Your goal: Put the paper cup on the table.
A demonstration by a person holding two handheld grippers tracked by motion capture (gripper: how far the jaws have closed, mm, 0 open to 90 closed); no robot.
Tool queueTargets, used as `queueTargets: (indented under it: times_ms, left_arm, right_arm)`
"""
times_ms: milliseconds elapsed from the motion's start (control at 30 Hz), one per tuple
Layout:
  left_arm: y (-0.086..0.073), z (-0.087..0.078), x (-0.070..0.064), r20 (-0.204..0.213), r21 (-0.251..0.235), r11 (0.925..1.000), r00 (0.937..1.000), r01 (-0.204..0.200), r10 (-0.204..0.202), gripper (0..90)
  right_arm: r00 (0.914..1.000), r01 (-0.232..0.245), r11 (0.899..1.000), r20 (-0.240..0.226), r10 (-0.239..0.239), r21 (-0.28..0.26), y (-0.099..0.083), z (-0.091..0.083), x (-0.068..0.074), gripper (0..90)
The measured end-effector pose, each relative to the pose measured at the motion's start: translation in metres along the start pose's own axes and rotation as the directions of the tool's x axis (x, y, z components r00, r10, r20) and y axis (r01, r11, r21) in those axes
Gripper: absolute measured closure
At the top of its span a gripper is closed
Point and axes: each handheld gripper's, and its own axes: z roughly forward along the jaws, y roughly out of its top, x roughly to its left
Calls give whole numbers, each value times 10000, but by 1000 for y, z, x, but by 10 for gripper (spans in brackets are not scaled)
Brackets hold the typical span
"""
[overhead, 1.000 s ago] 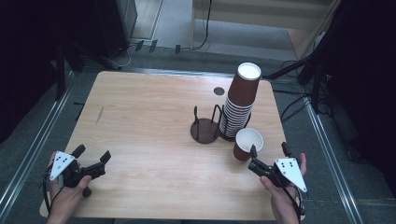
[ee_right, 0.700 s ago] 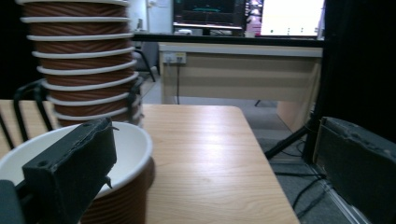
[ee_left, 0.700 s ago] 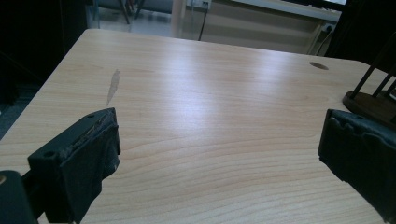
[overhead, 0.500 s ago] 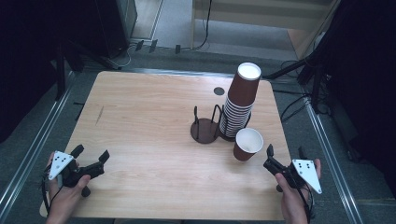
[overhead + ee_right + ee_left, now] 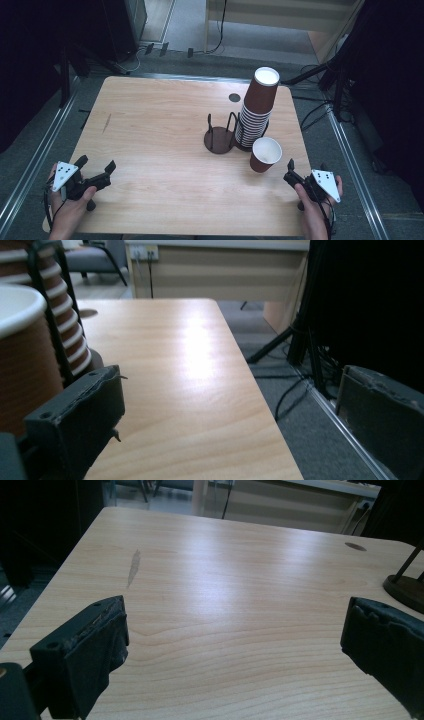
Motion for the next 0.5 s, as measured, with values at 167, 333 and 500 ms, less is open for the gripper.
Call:
queueTargets:
  times_ms: [167,333,500]
  left_arm:
    - [0,0,0,-72,34,10000,10000,53,-53,0]
    - [0,1,1,-83,81,9999,9999,80,-79,0]
    - [-1,2,0,-43,138,9999,10000,42,-42,0]
  right_arm:
    - [9999,-8,9994,164,2,354,-4,3,-1,0]
    - [9998,-121,9989,189,113,457,-5,3,-1,0]
    - [9998,-185,9994,-1,186,277,-5,2,-2,0]
